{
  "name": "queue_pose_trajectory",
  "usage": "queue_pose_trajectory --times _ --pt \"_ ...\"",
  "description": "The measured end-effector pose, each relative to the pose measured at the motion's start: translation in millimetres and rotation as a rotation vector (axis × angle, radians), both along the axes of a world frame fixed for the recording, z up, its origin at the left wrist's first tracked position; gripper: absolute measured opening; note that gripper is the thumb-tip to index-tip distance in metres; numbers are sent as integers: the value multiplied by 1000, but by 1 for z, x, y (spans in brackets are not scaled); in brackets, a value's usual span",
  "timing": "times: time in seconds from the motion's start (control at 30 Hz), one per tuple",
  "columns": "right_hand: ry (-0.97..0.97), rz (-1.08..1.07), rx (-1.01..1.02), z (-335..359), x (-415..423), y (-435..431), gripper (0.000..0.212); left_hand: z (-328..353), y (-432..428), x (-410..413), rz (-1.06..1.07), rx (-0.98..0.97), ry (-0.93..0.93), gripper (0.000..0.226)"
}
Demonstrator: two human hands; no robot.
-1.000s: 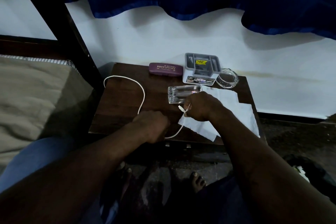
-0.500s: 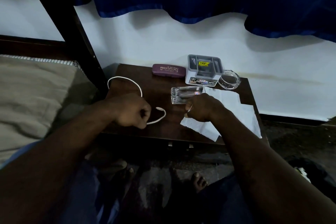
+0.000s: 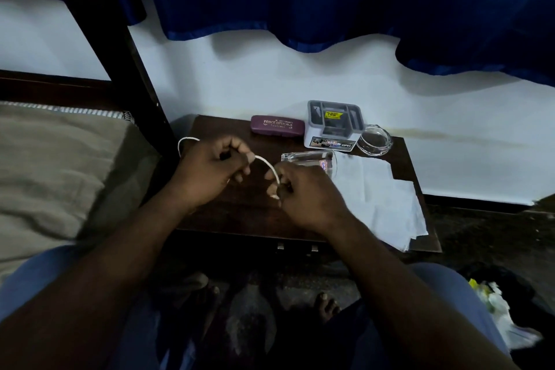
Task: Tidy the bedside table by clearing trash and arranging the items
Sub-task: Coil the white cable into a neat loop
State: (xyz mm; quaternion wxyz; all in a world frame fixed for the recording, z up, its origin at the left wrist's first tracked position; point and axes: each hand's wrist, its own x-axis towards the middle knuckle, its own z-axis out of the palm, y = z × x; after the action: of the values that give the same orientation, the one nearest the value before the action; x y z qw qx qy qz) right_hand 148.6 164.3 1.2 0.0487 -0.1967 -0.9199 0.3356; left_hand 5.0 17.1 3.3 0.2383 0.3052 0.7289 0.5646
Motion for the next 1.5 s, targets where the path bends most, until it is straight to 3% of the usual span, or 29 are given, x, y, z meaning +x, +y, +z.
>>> queue_pose_trajectory --times 0.2,0.43,0.67,0.83,0.97,1.03,1.13,1.2,1.33,1.5 --pt "95 -142 -267 1 -7 -4 22 -19 8 -5 170 -43 98 9" --pt "377 -370 -554 16 -29 38 7 -18 30 -7 102 -21 39 24" --pt "483 -518 -495 14 -47 79 15 -12 36 -39 -2 10 -46 25" --pt "365 -423 -607 9 -52 80 33 -11 36 -55 185 185 -60 23" --pt "162 -175 -964 12 -54 73 12 -22 37 -72 455 53 -84 28" --pt "93 -51 -1108 14 -54 68 22 -26 34 -77 413 -20 -54 19" --pt "126 4 -1254 15 -58 59 16 -28 32 -71 210 -97 329 22" --pt "168 -20 -1350 17 -62 55 14 -25 34 -63 145 -44 471 29" --pt "204 -46 -1512 23 -67 52 19 -27 35 -58 115 25 542 36" --pt "212 -20 -1645 25 -72 41 21 -24 37 -54 228 194 440 31"
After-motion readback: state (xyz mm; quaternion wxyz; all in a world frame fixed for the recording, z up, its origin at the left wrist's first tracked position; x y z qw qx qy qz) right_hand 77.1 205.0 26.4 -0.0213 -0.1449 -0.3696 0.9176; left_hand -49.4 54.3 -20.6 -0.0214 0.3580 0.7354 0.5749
